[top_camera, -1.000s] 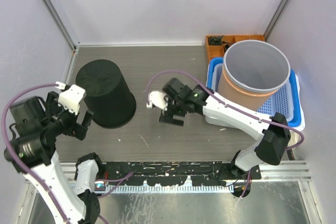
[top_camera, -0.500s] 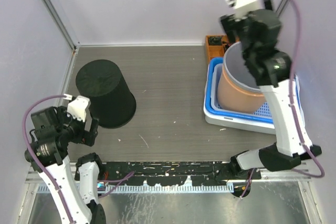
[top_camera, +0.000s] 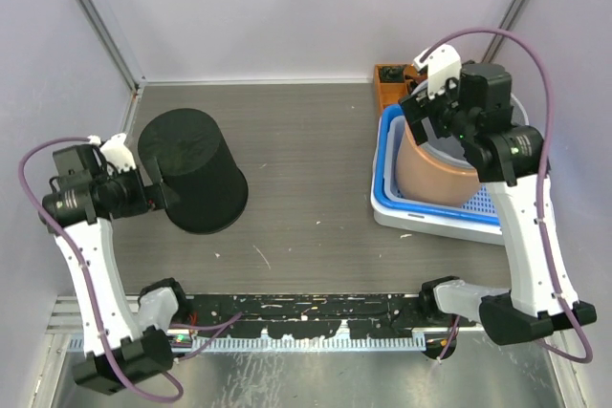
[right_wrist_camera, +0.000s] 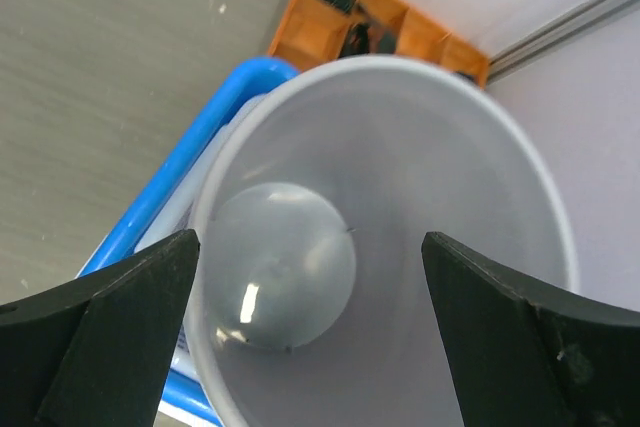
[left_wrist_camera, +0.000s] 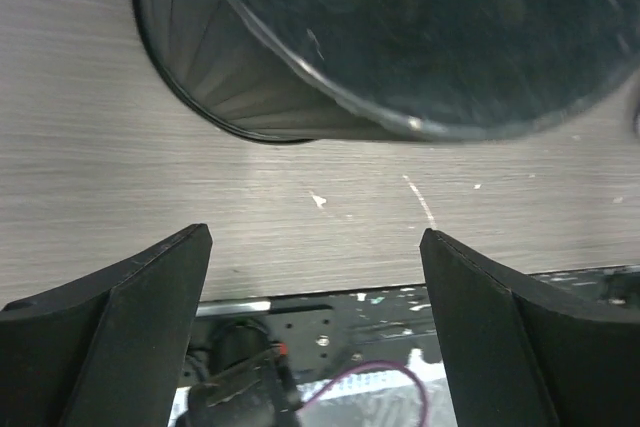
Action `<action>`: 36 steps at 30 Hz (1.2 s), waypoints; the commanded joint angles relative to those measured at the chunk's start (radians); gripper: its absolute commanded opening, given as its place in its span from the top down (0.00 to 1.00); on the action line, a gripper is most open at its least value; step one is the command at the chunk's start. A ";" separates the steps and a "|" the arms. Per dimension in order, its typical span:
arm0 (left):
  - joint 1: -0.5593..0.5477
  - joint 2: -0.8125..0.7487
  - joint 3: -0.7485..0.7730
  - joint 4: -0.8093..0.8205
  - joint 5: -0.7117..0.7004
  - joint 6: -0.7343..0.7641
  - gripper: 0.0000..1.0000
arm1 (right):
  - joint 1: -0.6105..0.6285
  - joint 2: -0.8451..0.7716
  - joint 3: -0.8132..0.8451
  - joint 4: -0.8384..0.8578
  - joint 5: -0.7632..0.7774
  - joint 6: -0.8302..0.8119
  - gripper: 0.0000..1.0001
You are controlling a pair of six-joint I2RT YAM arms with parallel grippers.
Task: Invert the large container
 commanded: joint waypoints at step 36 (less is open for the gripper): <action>-0.015 0.642 -0.050 0.762 -0.216 -0.653 0.16 | -0.009 0.077 -0.133 0.014 0.024 -0.022 0.31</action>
